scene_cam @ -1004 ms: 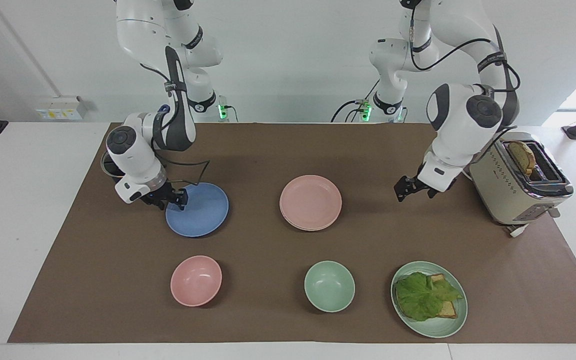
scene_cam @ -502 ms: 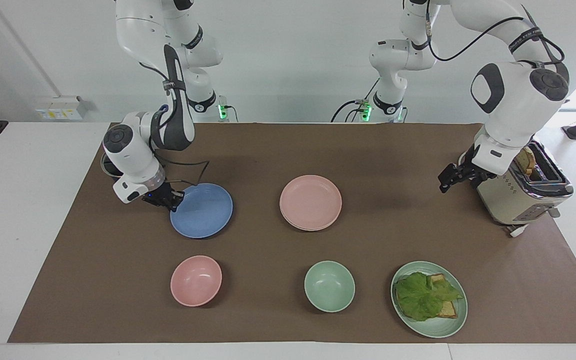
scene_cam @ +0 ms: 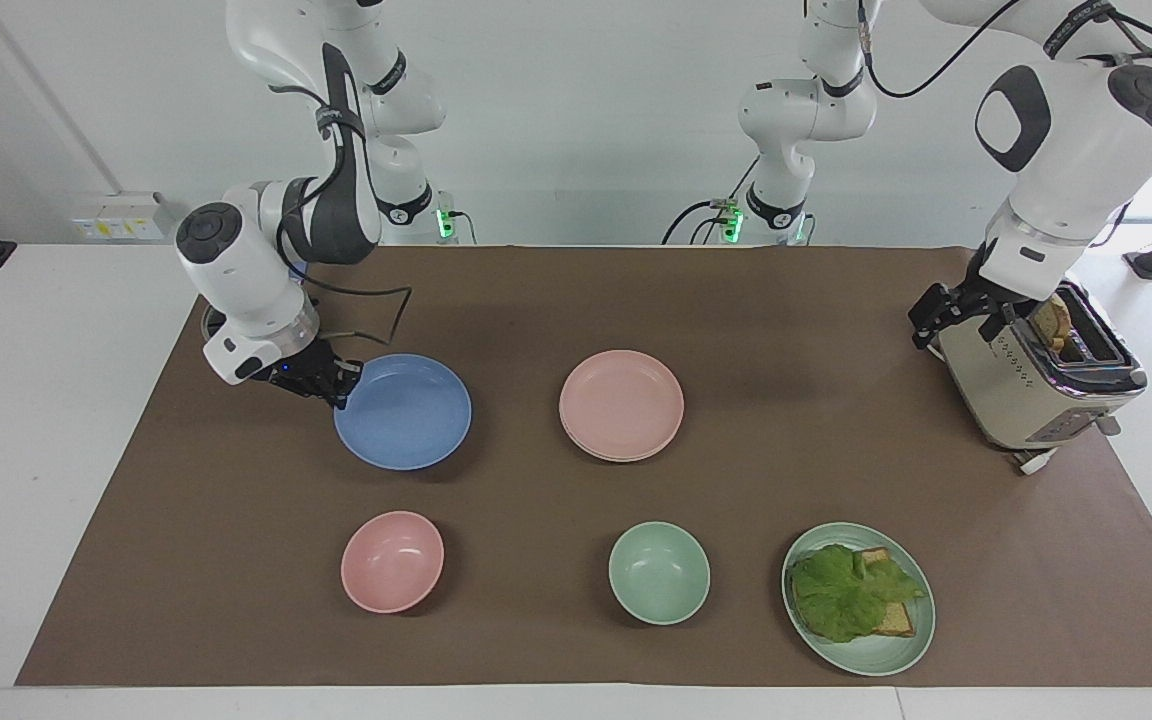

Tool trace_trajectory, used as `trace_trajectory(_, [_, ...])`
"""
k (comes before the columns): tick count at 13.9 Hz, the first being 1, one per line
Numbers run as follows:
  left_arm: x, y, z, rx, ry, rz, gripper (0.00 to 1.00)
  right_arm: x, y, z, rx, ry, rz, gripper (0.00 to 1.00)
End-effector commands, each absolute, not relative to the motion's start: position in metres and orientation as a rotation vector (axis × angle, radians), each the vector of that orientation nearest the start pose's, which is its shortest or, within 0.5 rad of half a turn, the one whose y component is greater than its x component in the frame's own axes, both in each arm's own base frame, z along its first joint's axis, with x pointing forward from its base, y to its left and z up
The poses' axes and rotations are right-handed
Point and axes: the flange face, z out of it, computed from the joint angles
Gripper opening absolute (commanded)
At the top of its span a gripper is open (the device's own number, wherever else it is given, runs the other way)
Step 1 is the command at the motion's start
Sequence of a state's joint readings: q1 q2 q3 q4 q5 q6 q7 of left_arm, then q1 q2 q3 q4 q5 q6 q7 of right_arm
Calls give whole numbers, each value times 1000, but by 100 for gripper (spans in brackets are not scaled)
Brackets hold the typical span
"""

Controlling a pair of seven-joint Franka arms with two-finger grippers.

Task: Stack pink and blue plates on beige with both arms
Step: 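Carry the blue plate with the right gripper onto the pink plate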

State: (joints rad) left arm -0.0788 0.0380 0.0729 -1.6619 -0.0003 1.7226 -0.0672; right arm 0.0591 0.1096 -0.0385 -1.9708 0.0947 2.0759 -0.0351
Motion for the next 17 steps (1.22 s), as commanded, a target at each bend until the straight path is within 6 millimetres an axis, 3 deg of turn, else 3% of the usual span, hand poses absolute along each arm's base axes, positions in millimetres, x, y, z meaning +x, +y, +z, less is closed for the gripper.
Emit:
trace_trajectory(1, [559, 3, 606, -3123, -86, -51, 100, 575, 47, 440, -3040, -99, -14, 0])
trace_trajectory(8, [552, -1, 615, -3138, -106, -55, 100, 569, 141, 443, -3020, -89, -27, 0])
trace_trajectory(11, [552, 0, 615, -3138, -106, -53, 100, 561, 208, 428, -3001, 23, -52, 0])
trace_trajectory(14, [552, -1, 615, -3138, -94, -53, 100, 566, 269, 414, -2964, 139, -65, 0])
trace_trajectory(15, [552, -2, 615, -3139, -89, -53, 100, 569, 286, 415, -2952, 168, -67, 0])
trace_trajectory(17, [552, -3, 615, -3139, -91, -60, 100, 567, 303, 403, -2949, 177, -59, 0])
